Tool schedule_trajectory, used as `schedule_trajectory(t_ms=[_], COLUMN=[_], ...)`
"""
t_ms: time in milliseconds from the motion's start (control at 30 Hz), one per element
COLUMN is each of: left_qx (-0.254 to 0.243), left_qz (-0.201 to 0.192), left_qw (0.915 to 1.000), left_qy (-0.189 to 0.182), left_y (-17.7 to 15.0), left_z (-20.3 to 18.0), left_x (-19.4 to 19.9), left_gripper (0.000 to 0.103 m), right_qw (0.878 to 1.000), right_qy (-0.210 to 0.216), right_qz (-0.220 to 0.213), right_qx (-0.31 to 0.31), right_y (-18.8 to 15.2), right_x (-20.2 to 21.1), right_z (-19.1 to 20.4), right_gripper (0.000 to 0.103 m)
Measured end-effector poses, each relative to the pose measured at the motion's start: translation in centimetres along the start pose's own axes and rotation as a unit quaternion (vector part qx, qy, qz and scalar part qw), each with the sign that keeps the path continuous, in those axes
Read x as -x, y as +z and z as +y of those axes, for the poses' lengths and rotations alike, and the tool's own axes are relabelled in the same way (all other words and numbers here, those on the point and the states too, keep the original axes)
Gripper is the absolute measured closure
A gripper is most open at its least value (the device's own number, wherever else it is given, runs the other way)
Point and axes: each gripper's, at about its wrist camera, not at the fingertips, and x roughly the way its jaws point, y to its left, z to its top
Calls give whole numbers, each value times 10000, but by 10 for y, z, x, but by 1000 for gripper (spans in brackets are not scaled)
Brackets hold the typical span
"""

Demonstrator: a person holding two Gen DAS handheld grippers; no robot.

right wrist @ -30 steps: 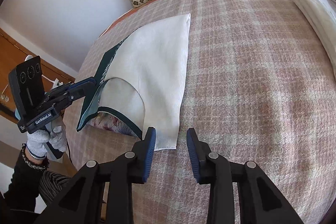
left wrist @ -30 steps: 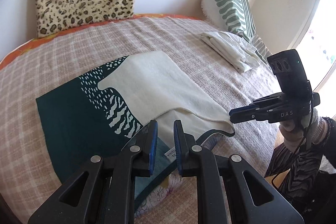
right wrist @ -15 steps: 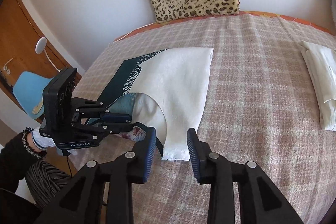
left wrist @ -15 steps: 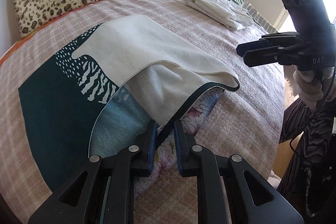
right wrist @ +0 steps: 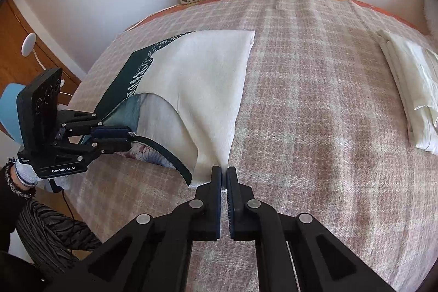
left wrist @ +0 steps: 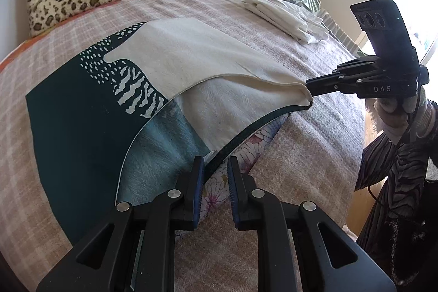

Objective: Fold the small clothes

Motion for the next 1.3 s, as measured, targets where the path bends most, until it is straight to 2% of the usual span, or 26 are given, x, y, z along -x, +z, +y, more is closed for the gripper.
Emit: schedule_trajectory(t_ms=[67, 100, 133, 167, 267, 333, 400, 467, 533, 700, 833, 900, 933, 967, 1100, 1300], left_qx=[77, 143, 212, 290, 748, 976, 1148, 1268, 1258, 1142, 1193, 1228, 1236, 1203, 1049, 1345], left_qz=[-27, -93, -197, -328, -808, -1054, -1192, -1255, -1186, -839, -528, -391, -355, -477, -398, -677], left_qw=[9999, 9996, 9992, 9985, 9935, 9896, 9861, 9837, 9845, 9891, 9898, 9896, 9895, 9895, 9911, 9855], left_qy=[-130, -216, -282, -321, -281, 35, 162, 234, 302, 410, 579, 644, 654, 642, 721, 782], left_y=[0, 1, 2, 5, 21, 36, 50, 62, 73, 79, 69, 61, 57, 53, 47, 30], left_z=[1, 2, 4, 7, 29, 46, 58, 64, 66, 69, 79, 85, 87, 86, 79, 85], left_x=[9, 16, 25, 34, 59, 65, 64, 57, 43, 9, -9, -16, -18, -17, -8, 39], left_gripper=[88, 88, 88, 88, 86, 86, 86, 86, 86, 86, 86, 86, 86, 86, 86, 86], right_qw=[9998, 9996, 9995, 9995, 9969, 9939, 9911, 9875, 9870, 9919, 9935, 9940, 9940, 9942, 9928, 9940], right_qy=[158, 193, 209, 183, 80, 98, 127, -50, -68, 387, 337, 177, 151, 155, -2, 72], right_qz=[117, 173, 148, -13, -606, -964, -1168, -1269, -1231, -869, -478, -245, -182, -128, -129, -417], right_qx=[48, 112, 196, 268, 486, 523, 627, 933, 1033, 838, 973, 1052, 1066, 1060, 1193, 1011], right_y=[-1, 1, 3, 6, 26, 49, 75, 101, 124, 156, 156, 150, 147, 145, 144, 147], right_x=[-2, -2, 2, 9, 30, 33, 25, 6, -18, -72, -106, -121, -126, -129, -123, -86], right_z=[-1, 2, 4, 6, 15, 22, 31, 46, 57, 63, 62, 59, 57, 55, 56, 42], right_gripper=[95, 88, 69, 66, 66, 70, 76, 82, 86, 87, 87, 87, 87, 88, 89, 81])
